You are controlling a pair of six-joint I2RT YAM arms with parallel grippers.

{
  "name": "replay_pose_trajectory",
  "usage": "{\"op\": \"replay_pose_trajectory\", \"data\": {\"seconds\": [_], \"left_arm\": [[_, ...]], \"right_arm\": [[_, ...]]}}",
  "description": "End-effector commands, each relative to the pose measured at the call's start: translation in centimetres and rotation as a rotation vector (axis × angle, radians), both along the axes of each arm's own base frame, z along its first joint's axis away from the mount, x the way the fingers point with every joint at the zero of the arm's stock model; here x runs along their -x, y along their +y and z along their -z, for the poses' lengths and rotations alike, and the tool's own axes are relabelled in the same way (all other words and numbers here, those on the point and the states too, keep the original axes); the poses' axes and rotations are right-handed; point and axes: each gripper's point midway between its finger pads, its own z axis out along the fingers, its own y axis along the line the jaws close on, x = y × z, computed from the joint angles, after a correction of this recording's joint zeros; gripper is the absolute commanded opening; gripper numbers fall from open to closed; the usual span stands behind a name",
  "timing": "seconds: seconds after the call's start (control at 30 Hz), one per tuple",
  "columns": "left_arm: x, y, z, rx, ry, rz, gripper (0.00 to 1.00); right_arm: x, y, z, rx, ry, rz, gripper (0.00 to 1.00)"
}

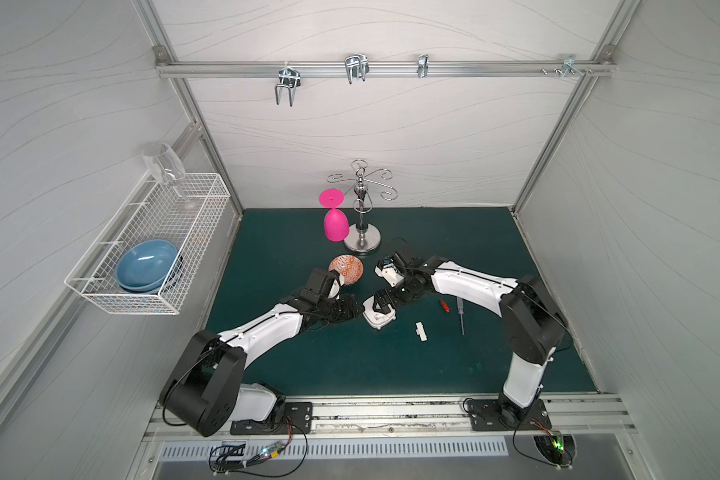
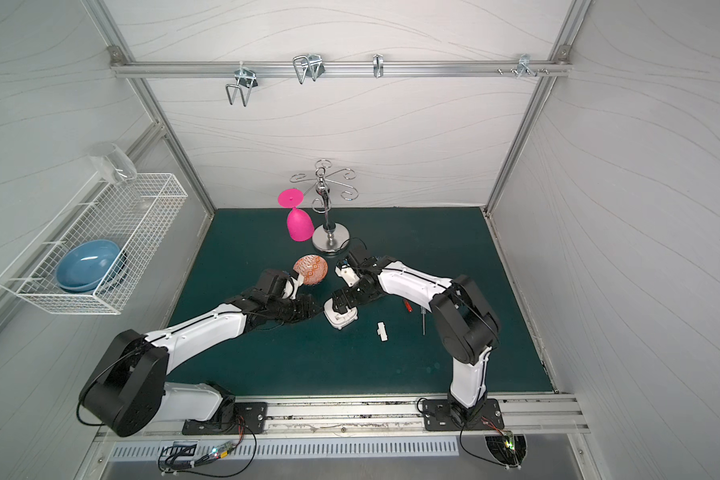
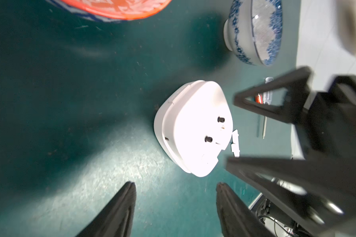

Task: Remove the battery from the alarm
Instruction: Adjust the alarm at the center of the board.

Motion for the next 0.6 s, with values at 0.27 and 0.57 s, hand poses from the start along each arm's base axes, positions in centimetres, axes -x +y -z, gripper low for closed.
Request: {"op": "replay_pose_trajectory", "data": {"seconds": [0.27,0.57], "left_arm": [[-5.4,-2.9,-0.8,-0.007,-0.083,0.098,0.67],[-6.1,-5.1,0.5,0.052,-0.033,0.188,0.68]], "right_arm": [[6.3,0.1,0.4,-0.128,0.149,0.068,0.95],[4.3,2.4,2.2,-0.123,0.129,0.098,0.92]]}}
